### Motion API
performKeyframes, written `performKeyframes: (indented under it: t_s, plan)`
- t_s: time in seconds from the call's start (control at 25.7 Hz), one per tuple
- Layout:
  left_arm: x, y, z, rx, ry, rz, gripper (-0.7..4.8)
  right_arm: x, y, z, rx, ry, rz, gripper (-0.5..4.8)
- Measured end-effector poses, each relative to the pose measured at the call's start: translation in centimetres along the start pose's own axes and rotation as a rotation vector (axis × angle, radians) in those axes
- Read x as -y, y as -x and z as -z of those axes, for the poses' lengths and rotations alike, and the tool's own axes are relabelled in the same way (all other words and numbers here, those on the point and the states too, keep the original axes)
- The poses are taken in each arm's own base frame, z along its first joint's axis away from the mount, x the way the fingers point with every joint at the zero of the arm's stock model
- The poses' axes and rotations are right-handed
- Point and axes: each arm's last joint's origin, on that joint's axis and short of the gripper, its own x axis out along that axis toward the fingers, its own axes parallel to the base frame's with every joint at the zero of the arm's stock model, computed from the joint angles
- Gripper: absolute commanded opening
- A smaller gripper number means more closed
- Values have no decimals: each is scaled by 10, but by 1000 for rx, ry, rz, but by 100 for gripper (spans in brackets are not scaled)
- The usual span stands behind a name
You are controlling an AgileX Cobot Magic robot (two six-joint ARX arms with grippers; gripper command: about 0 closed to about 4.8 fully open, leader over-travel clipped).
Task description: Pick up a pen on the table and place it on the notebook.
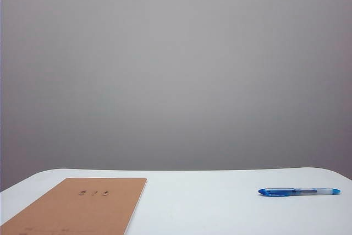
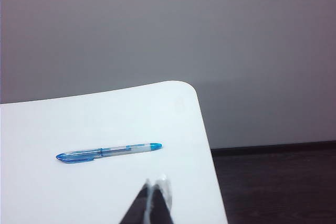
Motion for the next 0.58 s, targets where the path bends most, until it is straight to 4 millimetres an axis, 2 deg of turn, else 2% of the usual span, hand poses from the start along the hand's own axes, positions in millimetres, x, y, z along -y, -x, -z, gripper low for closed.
performKeyframes:
  t_s: [0.35, 0.58]
  plan:
    - [-2, 0, 0, -4, -93, -83, -6, 0, 0, 0, -2, -3, -15, -6]
    - [-2, 0, -3, 34, 15, -71, -5, -1, 0, -1, 7, -36, -16, -6]
